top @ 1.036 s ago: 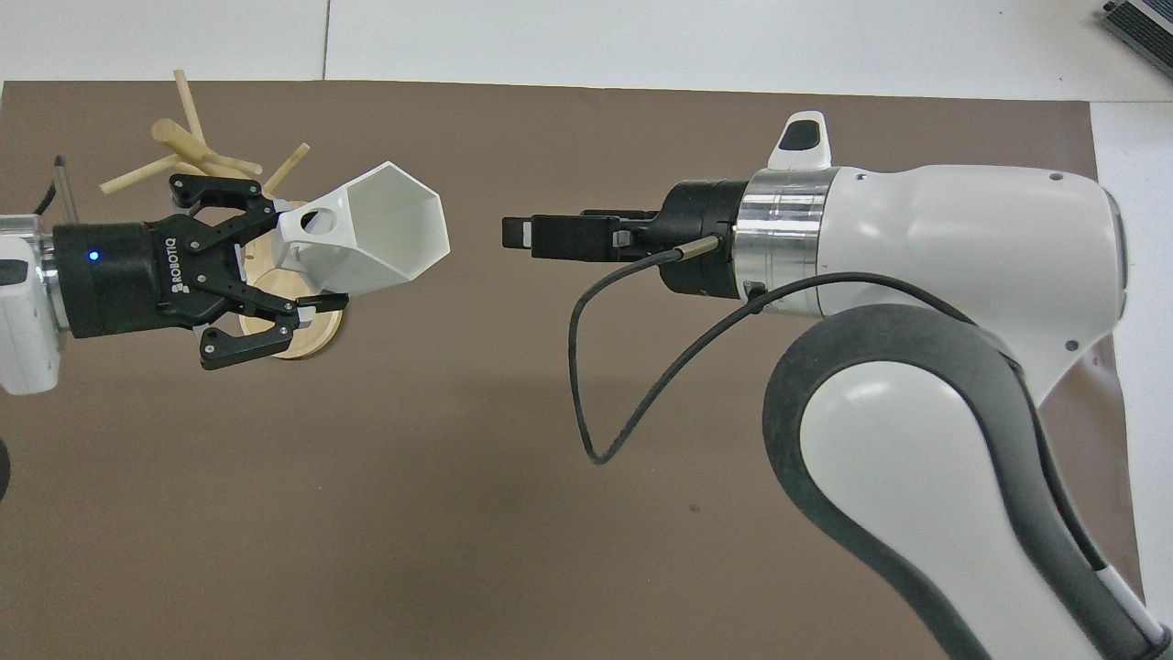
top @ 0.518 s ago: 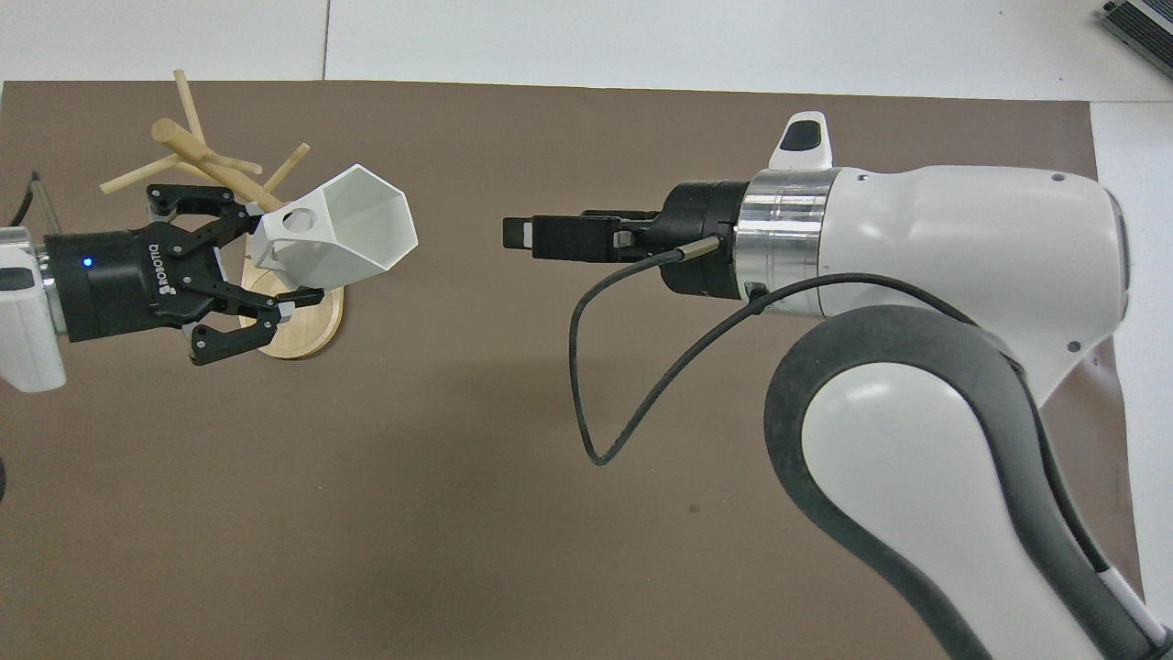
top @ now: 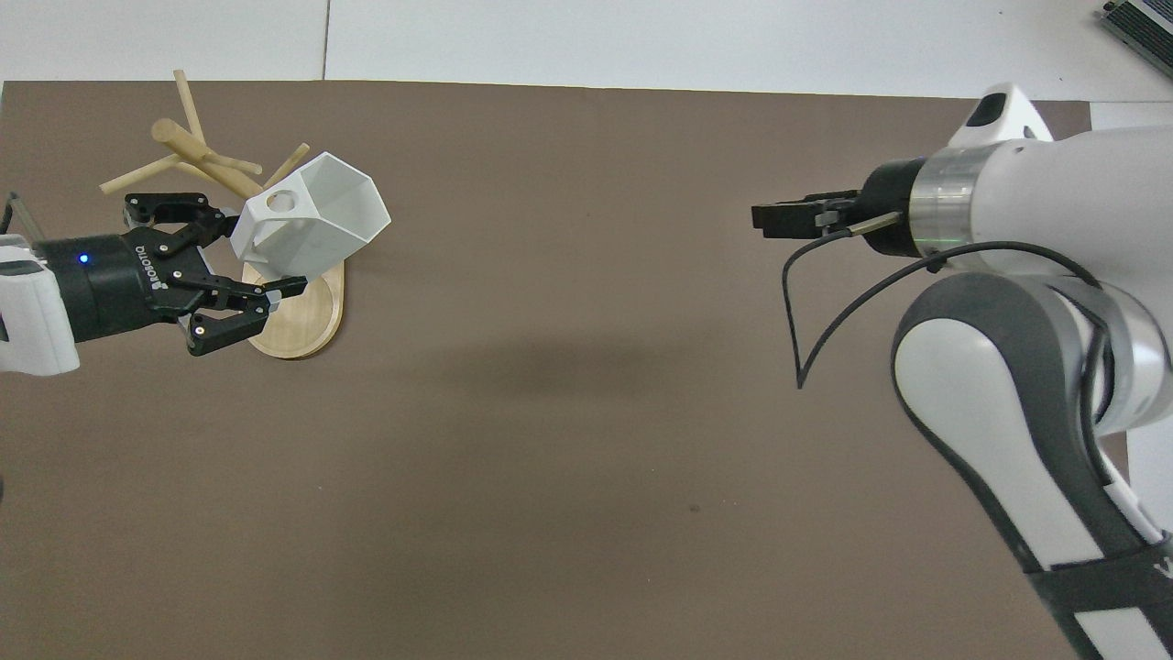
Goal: Hang cup on rack
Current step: 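Move the cup with the left gripper onto a mug tree peg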
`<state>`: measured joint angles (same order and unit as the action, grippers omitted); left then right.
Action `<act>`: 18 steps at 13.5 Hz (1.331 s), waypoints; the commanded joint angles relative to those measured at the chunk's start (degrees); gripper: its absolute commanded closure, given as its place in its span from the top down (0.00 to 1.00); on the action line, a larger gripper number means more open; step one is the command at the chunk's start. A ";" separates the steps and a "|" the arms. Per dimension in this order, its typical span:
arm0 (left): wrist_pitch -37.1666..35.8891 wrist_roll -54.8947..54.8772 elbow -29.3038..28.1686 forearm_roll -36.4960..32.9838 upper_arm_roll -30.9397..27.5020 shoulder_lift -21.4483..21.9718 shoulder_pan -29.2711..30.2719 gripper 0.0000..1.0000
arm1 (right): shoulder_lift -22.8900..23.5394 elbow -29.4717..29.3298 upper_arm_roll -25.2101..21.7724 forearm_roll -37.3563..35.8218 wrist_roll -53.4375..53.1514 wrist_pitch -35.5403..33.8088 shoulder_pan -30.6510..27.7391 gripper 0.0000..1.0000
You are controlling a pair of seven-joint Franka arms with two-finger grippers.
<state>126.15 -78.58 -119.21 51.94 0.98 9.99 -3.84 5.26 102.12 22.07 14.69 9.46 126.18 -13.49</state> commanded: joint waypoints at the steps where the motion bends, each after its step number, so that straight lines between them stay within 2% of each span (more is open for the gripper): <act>1: 3.13 6.31 -2.34 -2.89 0.26 1.88 -0.46 0.00 | -2.45 2.03 -0.44 -8.05 -0.32 -5.31 -3.91 1.00; 2: 4.87 9.64 -2.69 -4.38 0.34 1.88 -0.72 0.00 | -2.88 2.03 -1.93 -14.62 -0.41 -6.37 -4.18 1.00; 4: 7.95 16.41 -3.22 -7.98 0.52 1.35 -0.90 0.00 | -3.32 2.90 -3.43 -20.56 -1.37 -7.34 -4.27 1.00; 7: 12.96 25.39 -3.74 -11.95 0.61 -0.40 -2.30 0.00 | -3.68 3.26 -4.58 -22.32 -12.94 -11.20 -4.18 1.00; 10: 17.79 25.67 -5.93 -11.95 0.78 -0.58 -3.44 0.00 | -3.68 3.08 -4.76 -25.15 -13.51 -11.31 -4.44 1.00; 15: 25.70 28.39 -6.03 -11.87 0.78 -6.20 -4.15 0.00 | -3.59 3.08 -4.58 -24.62 -13.42 -10.60 -4.36 1.00; 18: 26.51 28.74 -4.89 -11.78 0.78 -8.05 -4.15 0.00 | -3.50 3.08 -4.93 -24.27 -13.77 -9.46 -4.18 1.00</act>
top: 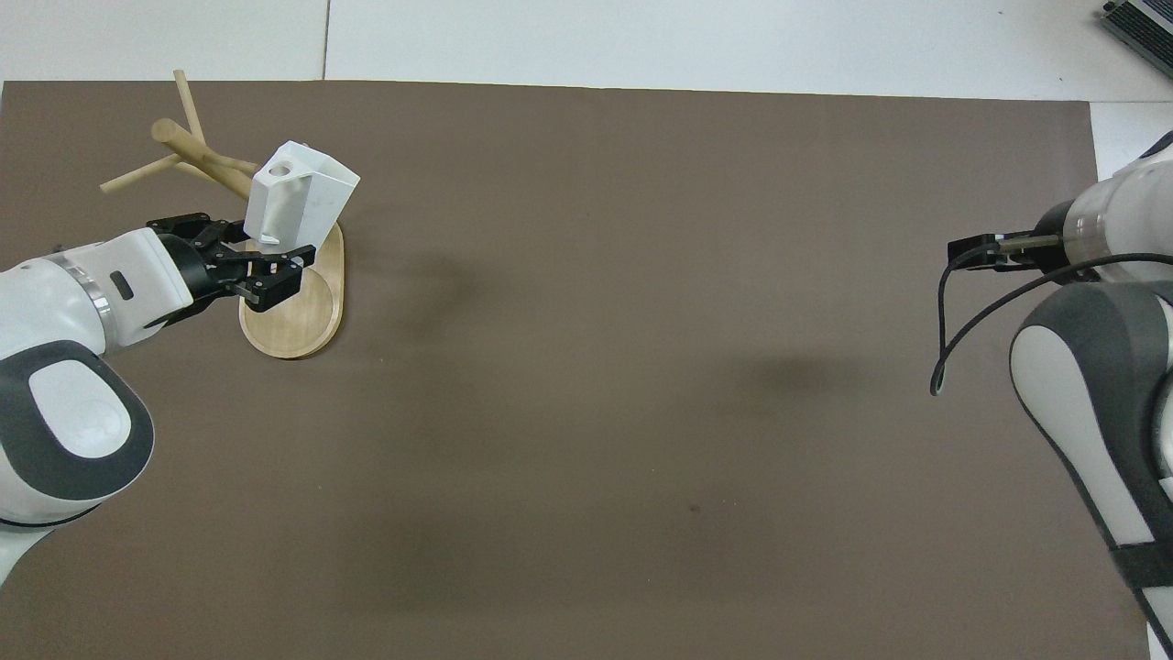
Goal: Hang cup on rack
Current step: 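Move the cup with the left gripper onto a mug tree peg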
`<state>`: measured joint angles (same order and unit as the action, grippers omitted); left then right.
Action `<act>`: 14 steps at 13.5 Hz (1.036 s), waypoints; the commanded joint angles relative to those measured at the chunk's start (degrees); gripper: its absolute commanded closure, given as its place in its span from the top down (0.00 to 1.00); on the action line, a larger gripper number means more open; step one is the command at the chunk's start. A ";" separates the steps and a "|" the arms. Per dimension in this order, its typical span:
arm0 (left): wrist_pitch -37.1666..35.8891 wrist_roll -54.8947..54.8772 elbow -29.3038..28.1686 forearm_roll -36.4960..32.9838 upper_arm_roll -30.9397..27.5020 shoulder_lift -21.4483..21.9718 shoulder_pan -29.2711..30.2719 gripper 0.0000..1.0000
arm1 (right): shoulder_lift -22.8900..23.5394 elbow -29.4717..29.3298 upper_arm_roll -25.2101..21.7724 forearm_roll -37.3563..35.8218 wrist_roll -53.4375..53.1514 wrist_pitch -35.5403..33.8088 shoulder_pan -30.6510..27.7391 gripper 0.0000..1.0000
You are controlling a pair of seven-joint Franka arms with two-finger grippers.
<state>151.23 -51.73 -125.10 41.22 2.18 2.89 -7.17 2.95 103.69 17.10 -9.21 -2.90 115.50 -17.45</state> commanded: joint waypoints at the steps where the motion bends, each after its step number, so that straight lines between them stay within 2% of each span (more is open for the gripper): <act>1: 1.43 3.46 1.43 -1.06 -0.42 -1.22 -0.82 0.00 | -1.19 1.51 -1.00 -0.37 -1.49 1.13 0.65 1.00; 3: 1.43 6.02 1.87 -1.06 -0.42 -1.66 -0.82 0.00 | -0.84 0.81 -7.48 -0.28 -0.71 1.48 5.47 1.00; 5: 1.26 7.42 2.75 -1.06 -0.42 -2.18 -0.74 0.00 | -0.66 -1.38 -11.46 0.07 4.10 0.08 8.91 1.00; 7: 1.26 10.06 3.02 -1.14 -0.51 -2.54 -0.65 0.00 | -0.49 -6.81 -13.66 5.84 5.54 -7.44 10.41 1.00; 10: 0.73 11.29 4.33 -1.14 -0.51 -3.76 0.05 0.00 | -0.22 -15.78 -14.37 7.10 5.45 -19.93 11.03 1.00; 14: 0.12 15.87 5.21 -1.06 -0.51 -4.12 0.32 0.00 | -1.62 -18.18 -14.03 7.02 5.45 -26.37 10.25 1.00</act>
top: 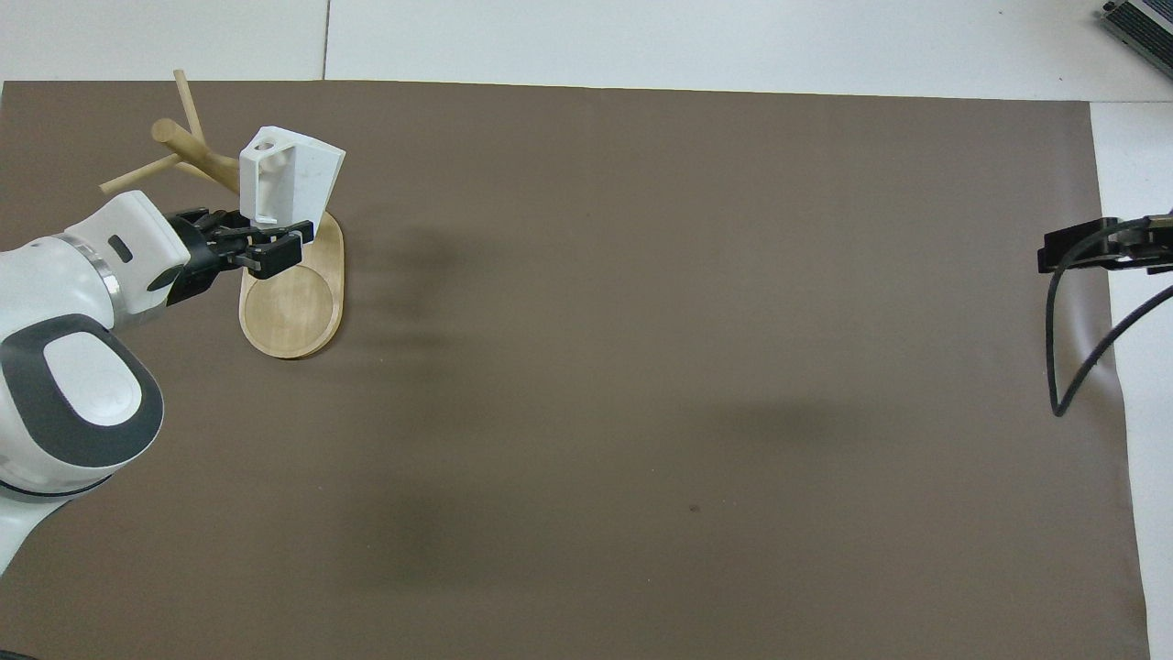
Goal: Hang cup on rack
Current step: 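Move the cup with the left gripper onto a mug tree peg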
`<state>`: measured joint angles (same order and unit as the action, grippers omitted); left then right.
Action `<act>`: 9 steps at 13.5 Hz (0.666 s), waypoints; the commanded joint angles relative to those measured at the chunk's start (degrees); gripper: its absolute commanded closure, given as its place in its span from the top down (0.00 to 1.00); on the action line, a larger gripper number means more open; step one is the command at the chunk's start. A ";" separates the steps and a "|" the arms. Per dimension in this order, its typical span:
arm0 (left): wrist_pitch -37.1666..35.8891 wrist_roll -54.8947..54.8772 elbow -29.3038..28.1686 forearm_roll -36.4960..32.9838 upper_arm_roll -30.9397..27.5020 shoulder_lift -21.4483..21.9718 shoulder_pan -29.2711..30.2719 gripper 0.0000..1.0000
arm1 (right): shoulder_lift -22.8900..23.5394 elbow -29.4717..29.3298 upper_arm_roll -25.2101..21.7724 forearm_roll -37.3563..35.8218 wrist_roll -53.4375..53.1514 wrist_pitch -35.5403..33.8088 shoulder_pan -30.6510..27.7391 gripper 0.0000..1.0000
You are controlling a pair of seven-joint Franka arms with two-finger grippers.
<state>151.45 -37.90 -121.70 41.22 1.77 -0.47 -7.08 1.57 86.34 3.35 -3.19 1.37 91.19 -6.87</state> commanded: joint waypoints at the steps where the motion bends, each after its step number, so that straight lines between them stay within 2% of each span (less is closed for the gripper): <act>1: -1.58 2.39 2.25 -1.06 -0.28 -0.76 0.48 0.00 | -1.12 -0.04 -0.27 0.56 0.92 -2.16 0.19 1.00; 4: -2.65 9.67 2.25 -0.88 -0.37 -0.76 0.57 0.00 | -3.23 2.76 -1.32 0.55 1.18 -2.07 1.33 1.00; 7: -3.35 11.86 2.08 -0.35 -0.37 -0.59 1.54 0.00 | -3.68 3.48 -8.86 0.55 1.44 -2.07 8.08 1.00; 9: -3.53 15.47 2.08 -0.09 -0.37 -0.59 1.98 0.00 | -3.50 2.96 -10.11 0.47 1.18 -1.63 10.38 1.00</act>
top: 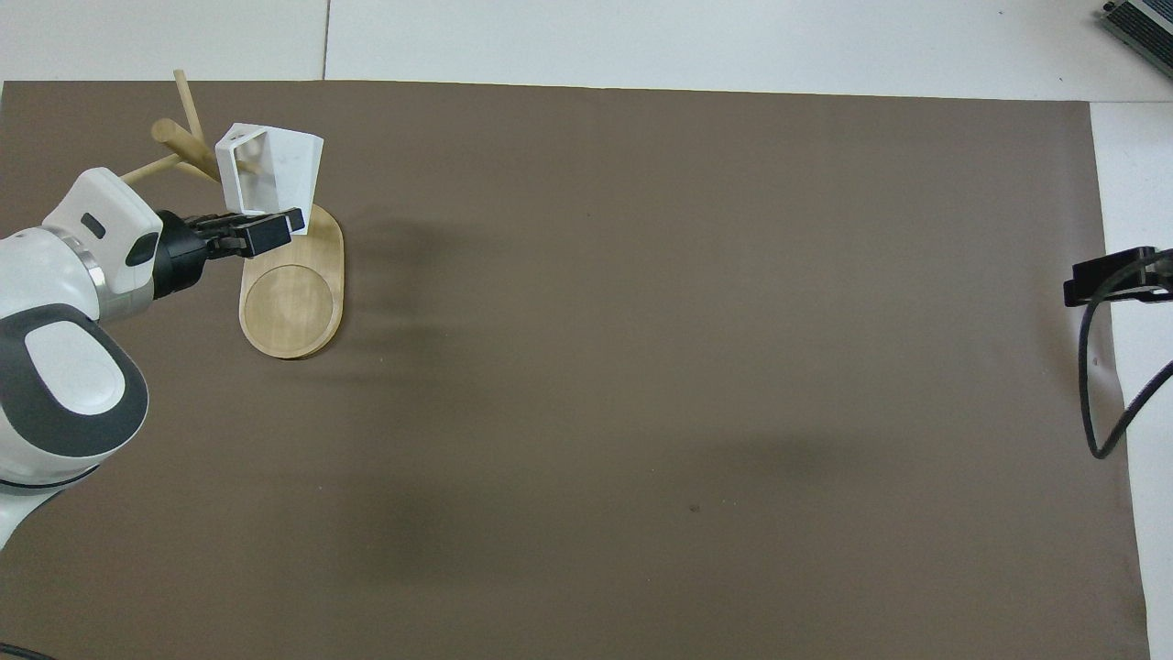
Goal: Hang cup on rack
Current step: 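Lower the cup handle onto the peg and open the left gripper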
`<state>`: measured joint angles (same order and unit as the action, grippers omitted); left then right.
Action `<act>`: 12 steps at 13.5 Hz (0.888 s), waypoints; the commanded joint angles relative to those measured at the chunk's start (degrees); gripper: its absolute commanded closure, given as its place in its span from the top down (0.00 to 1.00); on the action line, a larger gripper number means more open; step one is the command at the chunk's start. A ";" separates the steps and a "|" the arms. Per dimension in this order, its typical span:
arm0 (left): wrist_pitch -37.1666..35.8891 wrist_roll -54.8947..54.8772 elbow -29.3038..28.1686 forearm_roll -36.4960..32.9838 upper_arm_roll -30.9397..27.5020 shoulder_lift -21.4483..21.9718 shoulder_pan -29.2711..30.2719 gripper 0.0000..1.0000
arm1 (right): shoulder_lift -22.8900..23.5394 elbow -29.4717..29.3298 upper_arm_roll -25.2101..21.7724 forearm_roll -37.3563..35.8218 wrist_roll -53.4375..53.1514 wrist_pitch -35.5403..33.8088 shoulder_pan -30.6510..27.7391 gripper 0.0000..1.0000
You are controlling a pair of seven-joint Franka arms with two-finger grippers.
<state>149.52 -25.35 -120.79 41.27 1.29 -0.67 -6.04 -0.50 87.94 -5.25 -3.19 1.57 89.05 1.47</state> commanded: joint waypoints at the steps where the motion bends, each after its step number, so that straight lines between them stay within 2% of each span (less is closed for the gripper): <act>1: -1.78 2.94 1.08 0.65 0.11 -0.39 1.47 0.00 | -1.43 1.36 -2.65 0.47 1.16 0.51 3.00 1.00; 4: -1.95 3.29 0.64 4.07 0.11 -0.30 1.47 0.00 | -1.52 1.54 -4.06 0.56 1.33 0.42 4.15 1.00; 7: -1.95 4.78 0.55 4.43 0.11 -0.47 1.39 0.00 | -1.52 1.71 -4.68 0.47 1.16 1.99 5.38 1.00; 8: -2.13 4.87 0.55 4.43 0.11 -0.47 1.30 0.27 | -1.43 1.71 -4.68 0.47 1.16 2.18 5.38 1.00; 9: -2.04 5.74 0.82 4.43 0.11 -0.47 1.12 0.99 | -1.00 1.63 -4.59 0.47 1.07 2.18 5.29 1.00; 12: -3.70 6.63 2.48 4.26 0.03 -0.91 1.47 1.00 | -0.55 1.63 -4.51 1.09 0.72 2.09 4.59 1.00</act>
<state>148.16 -19.53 -120.33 45.10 1.45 -0.92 -4.93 -0.62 88.50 -9.09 -3.19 1.60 90.03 6.20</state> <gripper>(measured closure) 0.031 0.000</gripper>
